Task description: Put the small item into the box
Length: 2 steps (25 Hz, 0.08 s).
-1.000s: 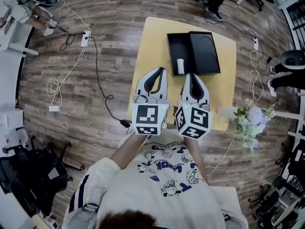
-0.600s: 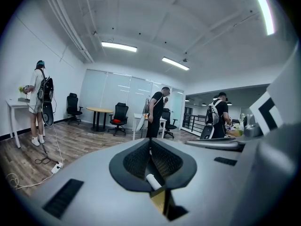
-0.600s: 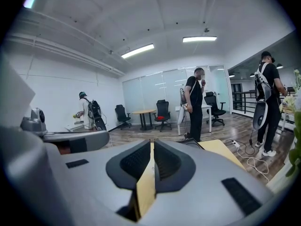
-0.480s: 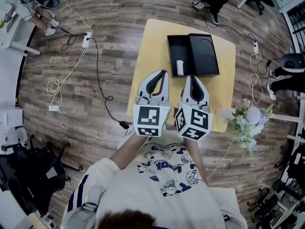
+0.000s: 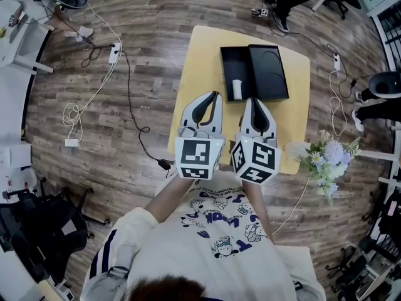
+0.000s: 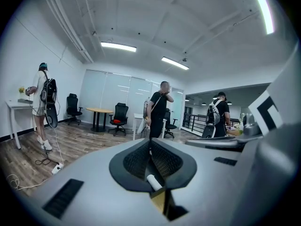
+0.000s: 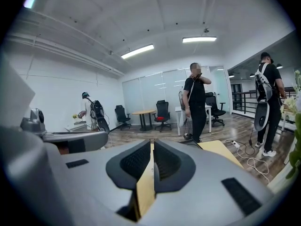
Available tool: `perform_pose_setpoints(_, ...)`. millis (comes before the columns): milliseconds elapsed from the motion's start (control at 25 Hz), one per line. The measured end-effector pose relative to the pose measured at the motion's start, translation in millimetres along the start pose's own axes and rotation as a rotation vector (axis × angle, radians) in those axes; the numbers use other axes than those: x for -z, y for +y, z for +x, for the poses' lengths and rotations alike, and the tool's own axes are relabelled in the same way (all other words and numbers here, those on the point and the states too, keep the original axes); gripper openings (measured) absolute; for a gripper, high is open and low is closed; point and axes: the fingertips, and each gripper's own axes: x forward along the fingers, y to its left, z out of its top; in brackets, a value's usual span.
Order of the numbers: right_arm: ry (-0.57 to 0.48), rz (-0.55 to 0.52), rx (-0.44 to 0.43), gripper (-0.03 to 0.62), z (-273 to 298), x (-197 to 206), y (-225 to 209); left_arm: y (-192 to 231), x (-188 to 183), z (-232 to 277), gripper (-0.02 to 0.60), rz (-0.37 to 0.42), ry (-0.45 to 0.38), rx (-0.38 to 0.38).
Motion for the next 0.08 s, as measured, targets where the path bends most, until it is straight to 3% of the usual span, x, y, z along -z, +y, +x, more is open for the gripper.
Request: perform_pose_setpoints(80, -0.001, 0.0, -0.003, 0.043, 0.7, 0.0, 1.4, 0.5, -0.2, 0.3, 0.021, -0.001, -0.001, 0.0)
